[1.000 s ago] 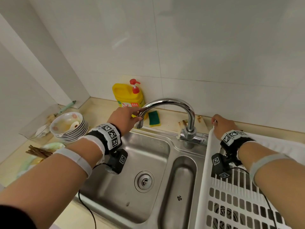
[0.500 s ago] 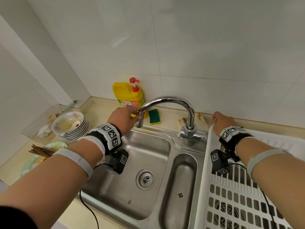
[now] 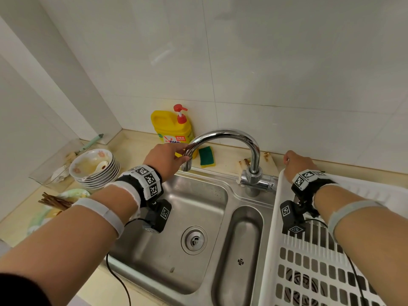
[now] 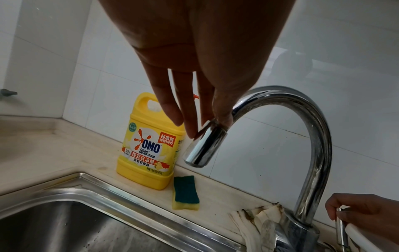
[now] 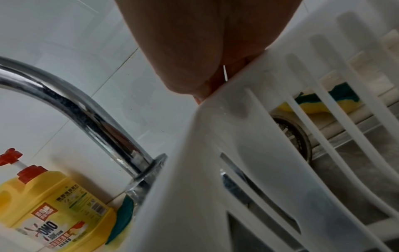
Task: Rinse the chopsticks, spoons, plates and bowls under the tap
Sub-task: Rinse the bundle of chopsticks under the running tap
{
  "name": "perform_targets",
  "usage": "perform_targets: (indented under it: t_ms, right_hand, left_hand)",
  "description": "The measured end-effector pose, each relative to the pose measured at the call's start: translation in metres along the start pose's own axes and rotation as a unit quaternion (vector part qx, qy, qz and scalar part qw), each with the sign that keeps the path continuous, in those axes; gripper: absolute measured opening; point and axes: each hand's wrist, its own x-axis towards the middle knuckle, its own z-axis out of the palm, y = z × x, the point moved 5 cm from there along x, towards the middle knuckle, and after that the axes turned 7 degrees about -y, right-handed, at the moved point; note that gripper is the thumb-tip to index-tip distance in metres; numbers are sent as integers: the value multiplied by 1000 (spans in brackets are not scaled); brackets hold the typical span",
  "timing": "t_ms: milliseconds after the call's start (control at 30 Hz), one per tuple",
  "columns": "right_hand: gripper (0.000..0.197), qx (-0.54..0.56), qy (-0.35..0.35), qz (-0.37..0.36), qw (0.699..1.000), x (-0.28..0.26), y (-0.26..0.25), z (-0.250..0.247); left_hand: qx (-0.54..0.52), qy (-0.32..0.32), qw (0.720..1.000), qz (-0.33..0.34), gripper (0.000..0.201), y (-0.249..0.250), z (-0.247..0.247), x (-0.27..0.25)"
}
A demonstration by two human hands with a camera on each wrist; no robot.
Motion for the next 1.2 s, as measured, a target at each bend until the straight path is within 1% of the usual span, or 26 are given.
perform_targets:
  t_ms: [233,400,933,1200]
  right_hand:
    - [18,-9,7,2,1000,1,-1,-1]
    - [20,-9,8,2,1000,4,0,1]
    - [18,-18,8,0,1000,9,3,3]
    - [21,-29,8,-3,1000,11,5,3]
  left_hand:
    - [-5,-2,1000,-1,32,0,0,0]
    - [-7,-3,1000,-2,31,0,-1,0]
    - [-11,-6,1000,-6,30,2,-1,-2]
    - [-17,-10,1000,-10,32,4,-2,-5]
